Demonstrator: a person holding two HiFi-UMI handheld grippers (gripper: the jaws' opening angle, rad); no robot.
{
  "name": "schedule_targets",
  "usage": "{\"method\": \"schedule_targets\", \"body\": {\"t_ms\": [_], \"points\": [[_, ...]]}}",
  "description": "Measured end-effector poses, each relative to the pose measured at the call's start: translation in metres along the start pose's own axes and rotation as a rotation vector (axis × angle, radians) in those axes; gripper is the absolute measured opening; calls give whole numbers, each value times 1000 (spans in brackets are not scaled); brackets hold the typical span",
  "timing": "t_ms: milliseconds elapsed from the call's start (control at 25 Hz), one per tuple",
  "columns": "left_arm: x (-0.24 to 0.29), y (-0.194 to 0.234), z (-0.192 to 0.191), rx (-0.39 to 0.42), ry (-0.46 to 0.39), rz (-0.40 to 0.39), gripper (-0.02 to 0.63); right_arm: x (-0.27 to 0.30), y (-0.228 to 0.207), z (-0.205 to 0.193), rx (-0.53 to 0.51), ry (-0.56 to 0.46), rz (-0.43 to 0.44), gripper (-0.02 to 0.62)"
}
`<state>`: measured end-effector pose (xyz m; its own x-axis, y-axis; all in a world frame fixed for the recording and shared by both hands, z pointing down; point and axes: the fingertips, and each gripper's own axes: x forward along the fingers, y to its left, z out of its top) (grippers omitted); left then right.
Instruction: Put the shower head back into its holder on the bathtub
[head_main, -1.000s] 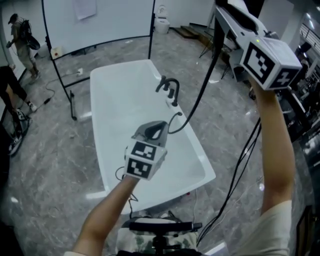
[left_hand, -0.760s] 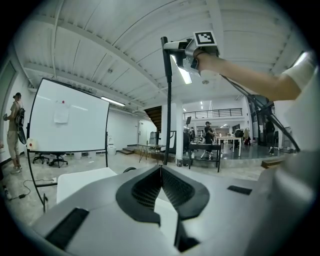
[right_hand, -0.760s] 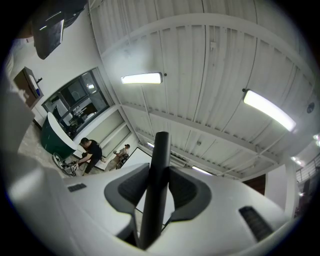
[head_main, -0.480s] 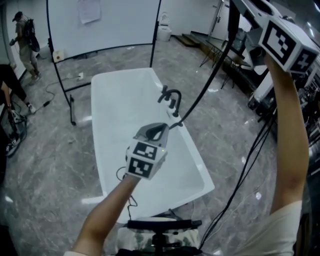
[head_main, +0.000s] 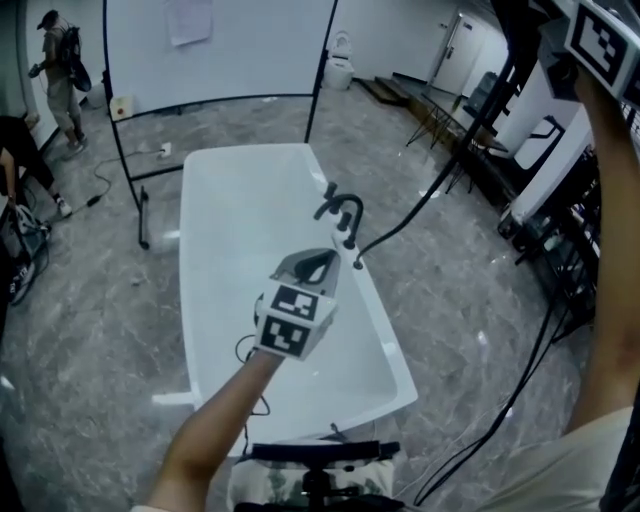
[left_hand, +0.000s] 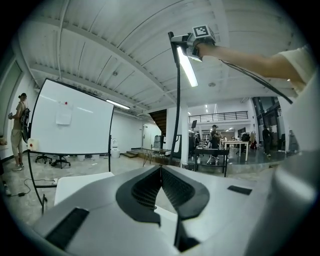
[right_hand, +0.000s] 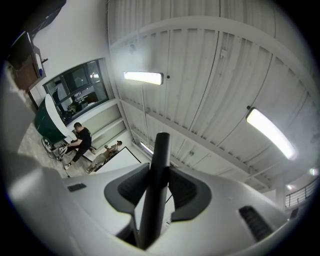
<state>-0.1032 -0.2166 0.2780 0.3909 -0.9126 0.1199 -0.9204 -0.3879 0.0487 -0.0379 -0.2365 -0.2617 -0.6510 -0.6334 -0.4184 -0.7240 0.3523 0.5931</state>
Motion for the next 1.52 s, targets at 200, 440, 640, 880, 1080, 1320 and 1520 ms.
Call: {"method": "schedule_targets", "body": {"t_ms": [200, 440, 640, 880, 1080, 1320, 1520], "points": [[37, -1, 8, -13, 18, 0, 15, 16, -26, -37, 76, -12, 7, 132], [86, -16, 30, 11, 3, -10, 15, 23, -56, -89, 232, -36, 24, 132], [124, -24, 29, 6, 29, -18, 15, 36, -89, -113, 341, -58, 1, 130], [164, -16, 23, 1, 47, -6, 15, 53, -107, -129, 329, -95, 33, 130], [192, -20, 28, -1, 61, 1, 15, 66, -112, -156, 348, -81, 61, 130], [214, -23, 38, -6, 83, 11, 15, 80, -121, -182, 386, -70, 84, 130], [227, -19, 57, -18, 93, 23, 15, 89, -123, -200, 421, -51, 99, 130]]}}
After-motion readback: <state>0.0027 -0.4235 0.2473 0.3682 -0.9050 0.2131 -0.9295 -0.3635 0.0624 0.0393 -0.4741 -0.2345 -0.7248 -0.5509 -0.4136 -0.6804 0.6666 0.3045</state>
